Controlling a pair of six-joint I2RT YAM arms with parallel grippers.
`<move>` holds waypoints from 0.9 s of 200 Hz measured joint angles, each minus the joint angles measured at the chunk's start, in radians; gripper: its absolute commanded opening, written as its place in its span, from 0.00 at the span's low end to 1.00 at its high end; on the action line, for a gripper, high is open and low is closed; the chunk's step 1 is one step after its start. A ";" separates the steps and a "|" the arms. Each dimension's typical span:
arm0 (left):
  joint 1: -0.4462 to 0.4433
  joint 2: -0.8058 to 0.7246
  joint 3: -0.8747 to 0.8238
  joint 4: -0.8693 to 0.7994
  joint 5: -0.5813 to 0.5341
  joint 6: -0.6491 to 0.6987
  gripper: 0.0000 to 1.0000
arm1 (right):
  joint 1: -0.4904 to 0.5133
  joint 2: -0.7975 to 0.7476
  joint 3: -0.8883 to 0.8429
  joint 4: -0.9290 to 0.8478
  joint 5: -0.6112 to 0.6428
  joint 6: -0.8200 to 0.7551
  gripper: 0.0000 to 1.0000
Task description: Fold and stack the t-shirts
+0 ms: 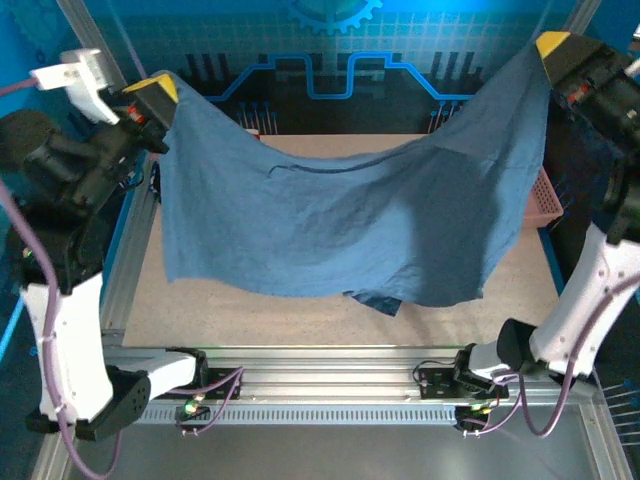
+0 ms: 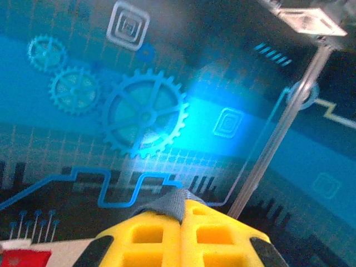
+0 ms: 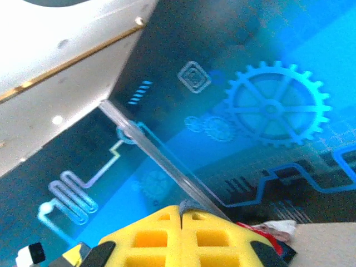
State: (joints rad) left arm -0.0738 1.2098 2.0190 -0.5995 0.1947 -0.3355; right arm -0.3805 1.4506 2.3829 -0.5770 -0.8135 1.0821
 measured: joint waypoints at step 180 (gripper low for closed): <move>0.156 0.692 0.047 0.129 -0.107 -0.015 0.99 | 0.346 0.886 0.362 -0.127 0.408 -0.392 1.00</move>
State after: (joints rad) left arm 0.0818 1.9015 2.0659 -0.4706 0.0879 -0.3504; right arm -0.0341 2.3363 2.7453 -0.7036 -0.4053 0.6899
